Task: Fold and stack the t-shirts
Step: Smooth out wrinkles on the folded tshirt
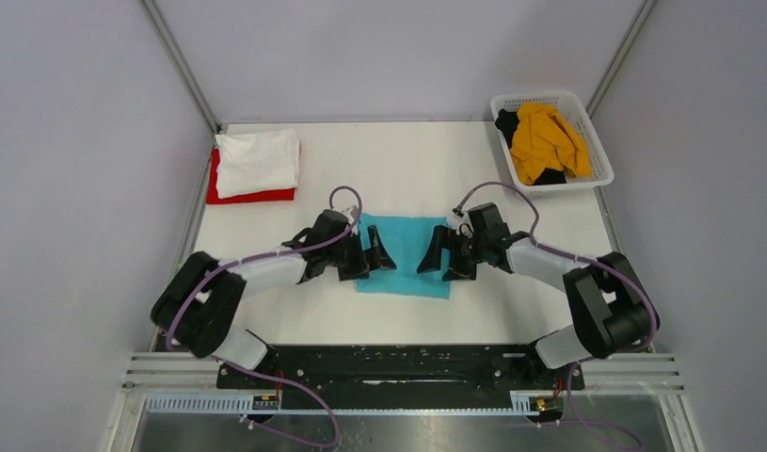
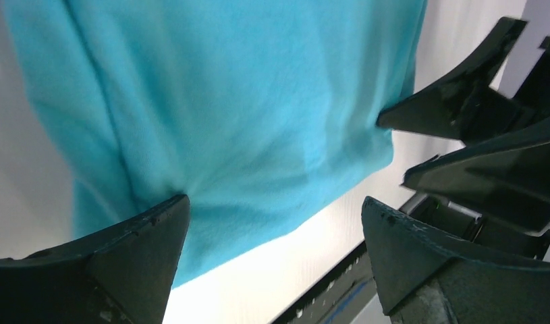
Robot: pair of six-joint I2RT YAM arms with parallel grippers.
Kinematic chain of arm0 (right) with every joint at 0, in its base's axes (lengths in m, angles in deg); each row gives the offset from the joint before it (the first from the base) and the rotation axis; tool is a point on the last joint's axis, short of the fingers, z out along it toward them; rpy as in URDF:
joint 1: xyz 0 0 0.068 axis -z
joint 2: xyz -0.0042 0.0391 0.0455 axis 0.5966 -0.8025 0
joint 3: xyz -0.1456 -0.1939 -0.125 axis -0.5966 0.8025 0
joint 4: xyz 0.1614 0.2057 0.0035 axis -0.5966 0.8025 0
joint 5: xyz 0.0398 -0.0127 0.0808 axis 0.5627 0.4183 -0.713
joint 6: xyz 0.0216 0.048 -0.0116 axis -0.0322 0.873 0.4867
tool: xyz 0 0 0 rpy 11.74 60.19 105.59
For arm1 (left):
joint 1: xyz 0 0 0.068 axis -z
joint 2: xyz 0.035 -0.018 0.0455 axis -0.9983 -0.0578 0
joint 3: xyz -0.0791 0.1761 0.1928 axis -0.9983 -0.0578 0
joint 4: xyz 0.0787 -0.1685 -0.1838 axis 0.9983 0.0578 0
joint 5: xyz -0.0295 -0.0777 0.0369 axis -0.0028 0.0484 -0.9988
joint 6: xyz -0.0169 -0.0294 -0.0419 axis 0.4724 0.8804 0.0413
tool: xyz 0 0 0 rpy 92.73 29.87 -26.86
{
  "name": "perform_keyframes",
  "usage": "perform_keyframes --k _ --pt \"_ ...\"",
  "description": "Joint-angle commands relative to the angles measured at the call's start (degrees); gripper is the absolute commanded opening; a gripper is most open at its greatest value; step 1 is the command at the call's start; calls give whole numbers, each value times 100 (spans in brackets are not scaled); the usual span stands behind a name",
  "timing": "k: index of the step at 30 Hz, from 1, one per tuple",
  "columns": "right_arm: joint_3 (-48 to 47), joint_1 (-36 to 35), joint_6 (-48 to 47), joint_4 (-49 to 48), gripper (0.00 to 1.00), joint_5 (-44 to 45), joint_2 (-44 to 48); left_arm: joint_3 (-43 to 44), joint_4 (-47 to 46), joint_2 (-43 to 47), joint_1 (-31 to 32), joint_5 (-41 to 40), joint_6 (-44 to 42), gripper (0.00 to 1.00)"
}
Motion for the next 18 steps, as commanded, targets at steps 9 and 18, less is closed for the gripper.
perform_keyframes --k 9,18 --pt "397 -72 -335 1041 99 1882 2514 90 2270 2232 111 -2425 -205 99" --pt "738 386 -192 1171 100 2601 3135 517 1898 682 -440 -1906 -507 99"
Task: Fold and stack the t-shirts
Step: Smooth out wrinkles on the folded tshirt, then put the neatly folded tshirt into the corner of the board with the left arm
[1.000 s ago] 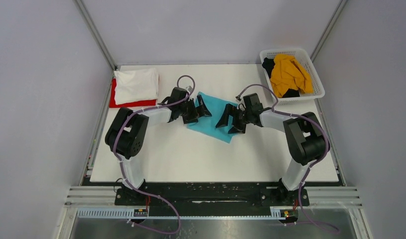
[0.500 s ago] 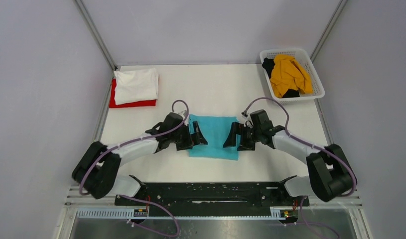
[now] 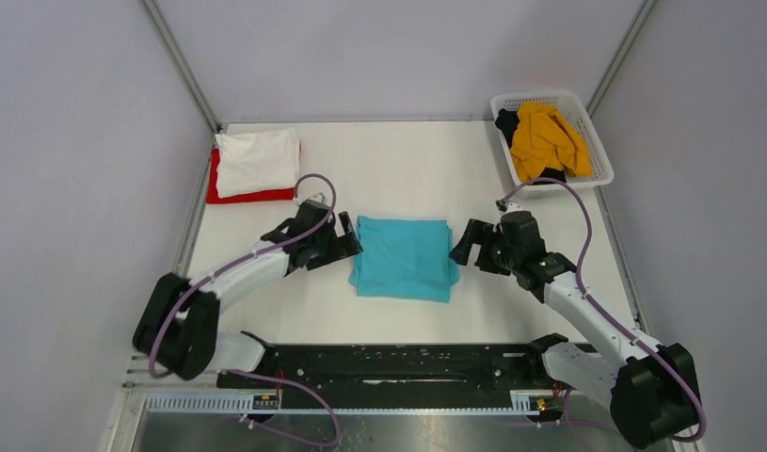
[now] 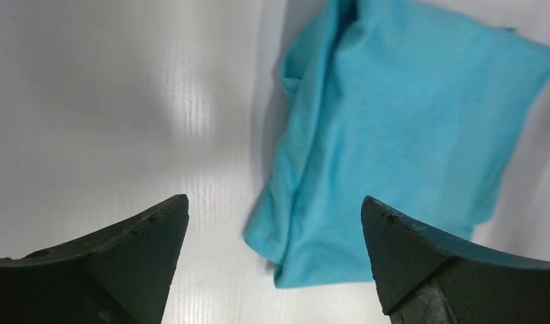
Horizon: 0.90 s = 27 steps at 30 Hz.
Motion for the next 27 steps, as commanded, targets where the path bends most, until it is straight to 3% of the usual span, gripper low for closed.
perform_keyframes --k 1,6,14,20,24,26,27 --pt "100 184 -20 118 100 433 221 415 -244 -930 -57 250 -252 99" --pt "75 252 -93 149 100 363 115 656 -415 -1746 -34 589 -336 95" --pt "81 371 -190 166 100 279 36 1051 -131 -2302 512 157 -327 74" --pt "105 422 -253 220 99 293 33 1938 746 -3177 1093 -736 -113 46" --pt "116 466 -325 288 100 353 74 2849 1694 -3859 1366 -1932 -103 27" --pt "123 486 -349 302 100 369 111 3197 2099 -4110 1468 -2402 -138 5" --pt "141 493 -358 306 99 374 133 3342 2228 -4206 1500 -2554 -152 0"
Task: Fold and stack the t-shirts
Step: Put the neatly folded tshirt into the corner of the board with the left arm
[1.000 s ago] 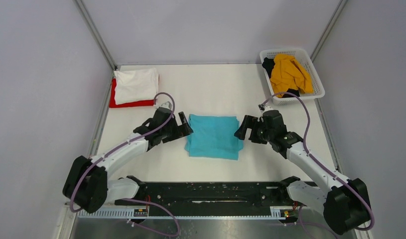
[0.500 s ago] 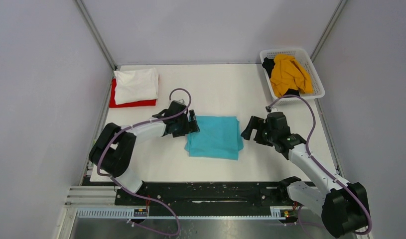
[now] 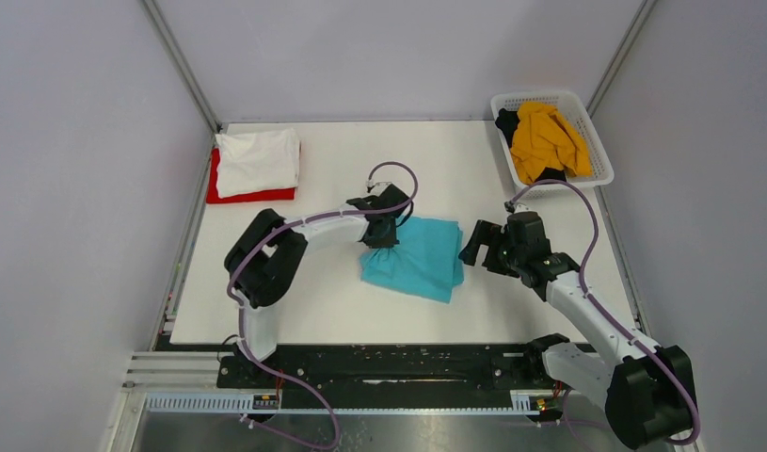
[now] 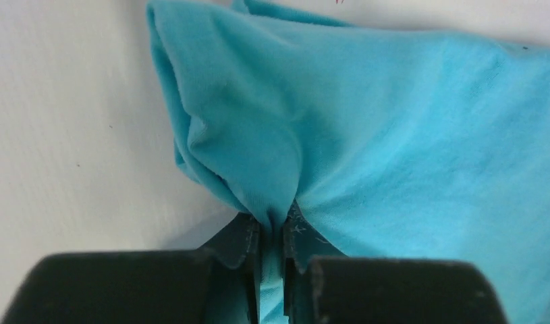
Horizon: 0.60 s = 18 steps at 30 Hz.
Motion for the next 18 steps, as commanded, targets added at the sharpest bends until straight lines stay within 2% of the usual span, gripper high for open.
perform_keyframes --k 1,3,7,14,18 --pt "54 69 -168 39 99 135 112 404 1446 -722 170 -1448 -128 0" --pt "53 79 -185 51 100 163 134 596 1686 -752 168 -1810 -223 0" --pt "58 88 -221 88 99 222 201 1046 2108 -619 110 -3058 -605 0" --pt "97 99 -260 115 99 315 307 1815 1670 -726 -542 -4441 -2249 0" --pt "94 97 -283 109 100 359 270 2132 1117 -707 -1131 -4416 -3185 0"
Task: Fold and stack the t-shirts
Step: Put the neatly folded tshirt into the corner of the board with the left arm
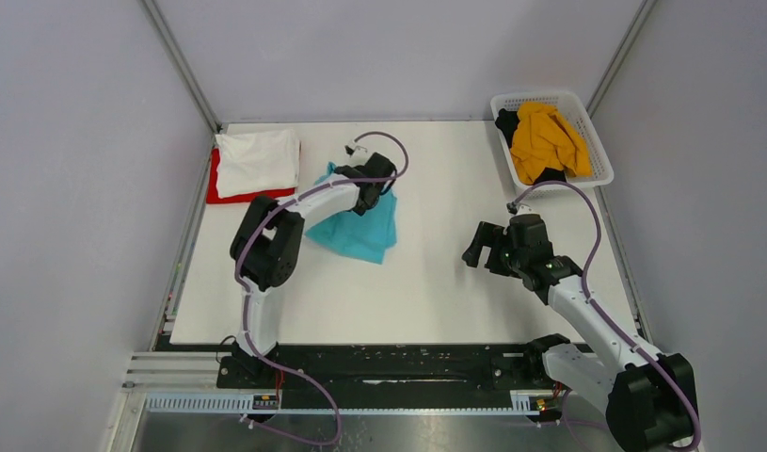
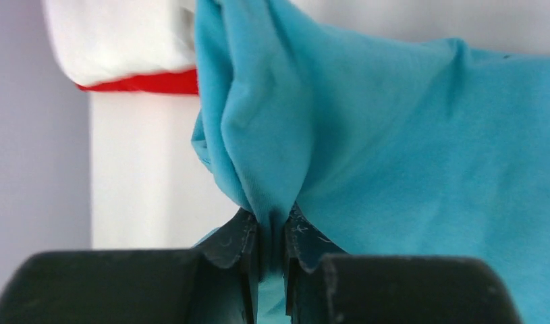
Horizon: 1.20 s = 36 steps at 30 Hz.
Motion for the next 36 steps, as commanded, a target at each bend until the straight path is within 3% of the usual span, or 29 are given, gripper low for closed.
perform_keyframes --k 1,12,20,36 --pt "9 44 -104 44 100 214 43 461 -762 122 -590 -701 -1413 0" --pt "-68 49 -151 42 99 237 -241 1296 -2363 -37 -1578 -591 -3563 0" --pt "-100 54 -159 37 99 315 -347 2124 -2190 -121 -2000 -250 -4027 0" --pt "-120 54 -164 40 99 321 -467 3369 -1463 116 -2151 53 -4297 0"
